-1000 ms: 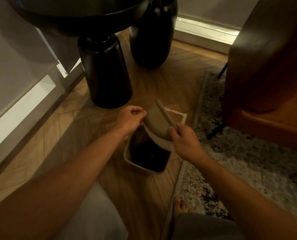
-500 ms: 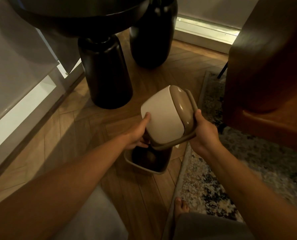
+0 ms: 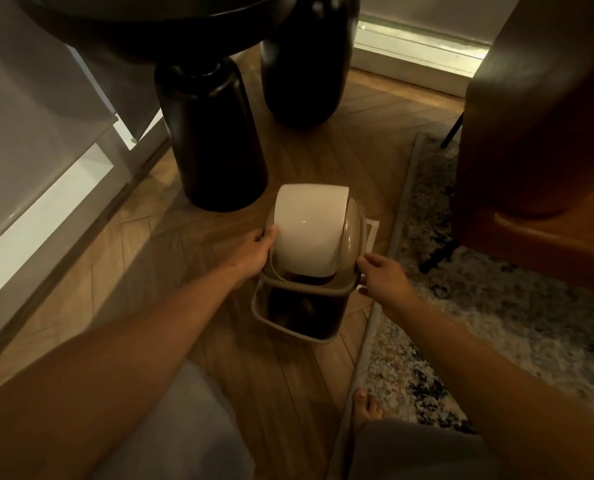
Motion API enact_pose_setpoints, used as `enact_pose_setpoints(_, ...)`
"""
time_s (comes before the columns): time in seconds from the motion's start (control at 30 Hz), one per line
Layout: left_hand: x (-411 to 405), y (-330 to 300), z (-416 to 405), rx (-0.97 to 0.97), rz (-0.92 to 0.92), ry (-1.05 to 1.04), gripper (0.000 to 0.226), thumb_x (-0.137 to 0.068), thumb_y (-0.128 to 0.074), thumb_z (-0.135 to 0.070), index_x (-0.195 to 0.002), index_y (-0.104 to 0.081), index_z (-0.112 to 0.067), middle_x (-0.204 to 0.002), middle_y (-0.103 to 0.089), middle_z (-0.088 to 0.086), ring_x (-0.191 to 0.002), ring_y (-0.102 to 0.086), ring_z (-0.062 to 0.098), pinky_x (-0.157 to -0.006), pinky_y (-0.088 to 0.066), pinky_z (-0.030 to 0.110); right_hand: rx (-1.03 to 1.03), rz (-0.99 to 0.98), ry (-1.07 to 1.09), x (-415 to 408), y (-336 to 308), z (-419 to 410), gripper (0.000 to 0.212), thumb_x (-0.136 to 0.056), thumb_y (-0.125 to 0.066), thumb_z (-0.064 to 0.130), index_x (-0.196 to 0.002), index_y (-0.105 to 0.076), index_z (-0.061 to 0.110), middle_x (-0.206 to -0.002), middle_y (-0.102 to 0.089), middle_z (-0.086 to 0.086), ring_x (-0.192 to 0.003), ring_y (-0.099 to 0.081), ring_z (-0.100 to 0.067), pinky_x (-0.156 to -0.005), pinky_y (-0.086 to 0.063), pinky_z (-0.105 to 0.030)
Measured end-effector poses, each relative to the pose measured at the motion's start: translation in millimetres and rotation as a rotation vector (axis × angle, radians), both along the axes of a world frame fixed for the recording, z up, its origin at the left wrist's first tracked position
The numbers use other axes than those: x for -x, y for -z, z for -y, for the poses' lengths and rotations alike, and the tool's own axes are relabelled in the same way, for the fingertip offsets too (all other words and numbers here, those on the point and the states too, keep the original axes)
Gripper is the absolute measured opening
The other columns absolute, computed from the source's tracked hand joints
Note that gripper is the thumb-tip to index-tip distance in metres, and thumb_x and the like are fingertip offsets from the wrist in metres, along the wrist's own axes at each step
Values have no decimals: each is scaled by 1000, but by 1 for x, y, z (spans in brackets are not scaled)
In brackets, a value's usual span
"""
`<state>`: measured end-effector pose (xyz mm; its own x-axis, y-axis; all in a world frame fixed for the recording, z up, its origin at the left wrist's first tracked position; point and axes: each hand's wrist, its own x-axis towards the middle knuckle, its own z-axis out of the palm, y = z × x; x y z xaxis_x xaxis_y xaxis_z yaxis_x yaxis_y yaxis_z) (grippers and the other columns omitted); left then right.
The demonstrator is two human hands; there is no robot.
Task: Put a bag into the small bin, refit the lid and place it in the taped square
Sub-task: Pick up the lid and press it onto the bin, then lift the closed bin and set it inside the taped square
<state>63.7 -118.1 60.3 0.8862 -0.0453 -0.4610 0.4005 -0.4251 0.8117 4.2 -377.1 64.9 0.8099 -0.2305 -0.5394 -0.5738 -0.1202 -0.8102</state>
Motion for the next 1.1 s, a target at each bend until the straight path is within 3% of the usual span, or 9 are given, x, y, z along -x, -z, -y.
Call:
enact_pose_setpoints(0.1,1,9,-8,-55,-5,70,64,-103,-37,-61,-153,-46,-23,-148,-55,6,-131,-54,27,-97,-45,36,159,-9,-73,5,18,-5,27,-110,-54,21,-119,-76,9,-91,-73,-6,-76,-64,-19,-58,-50,-20)
enact_pose_setpoints(0.2,3,19,-13,-109,-53,127,66,-101,-37,-63,-155,-43,-26,-151,-52,5,-134,-52,28,-109,-45,48,263,-43,-129,9,34,-7,27,-110,-54,19,-115,-77,5,-80,-67,-2,-63,-53,-5,-41,-40,-6)
enact_pose_setpoints(0.3,4,29,-15,-111,-91,166,64,-103,-38,-59,-154,-44,-21,-150,-53,6,-135,-52,27,-108,-43,38,277,-72,-135,10,45,-10,29,-110,-53,17,-118,-76,0,-98,-74,-18,-69,-59,-14,-52,-46,-21)
enact_pose_setpoints(0.47,4,43,-16,-129,-113,240,63,-103,-36,-60,-153,-45,-23,-150,-53,5,-136,-52,26,-97,-39,31,242,-86,-97,8,58,-7,30,-109,-52,16,-128,-74,8,-90,-75,-15,-75,-72,-25,-61,-59,-34)
enact_pose_setpoints(0.67,3,52,-20,-200,-106,282,65,-101,-36,-63,-154,-44,-26,-152,-52,4,-138,-50,28,-112,-40,42,97,-131,-105,19,78,-11,50,-106,-56,11,-156,-51,10,-101,-76,-15,-106,-75,-43,-94,-61,-60)
enact_pose_setpoints(0.77,2,55,-24,-188,-134,254,61,-103,-34,-61,-153,-46,-28,-150,-54,4,-134,-52,27,-109,-44,44,119,-132,-121,19,79,-9,53,-104,-59,8,-157,-49,9,-95,-79,-13,-84,-80,-28,-77,-68,-45)
enact_pose_setpoints(0.83,2,58,-24,-151,-177,176,54,-106,-34,-55,-150,-47,-26,-136,-59,5,-114,-60,25,-86,-54,38,140,-153,-134,23,76,-8,51,-103,-61,6,-153,-51,7,-83,-77,-8,-65,-76,-18,-56,-64,-30)
enact_pose_setpoints(0.97,6,66,-31,-130,-276,101,38,-109,-42,-32,-143,-47,-15,-121,-58,6,-92,-61,20,-63,-55,33,147,-252,-184,31,76,-8,51,-101,-66,4,-149,-50,0,-119,-73,-28,-83,-69,-30,-52,-55,-28)
enact_pose_setpoints(1.1,17,71,-40,-106,-460,120,25,-110,-43,-23,-133,-50,-16,-101,-61,6,-78,-64,21,-70,-58,36,141,-290,-213,35,70,-9,43,-106,-60,9,-145,-51,-4,-114,-74,-31,-69,-67,-25,-40,-47,-18)
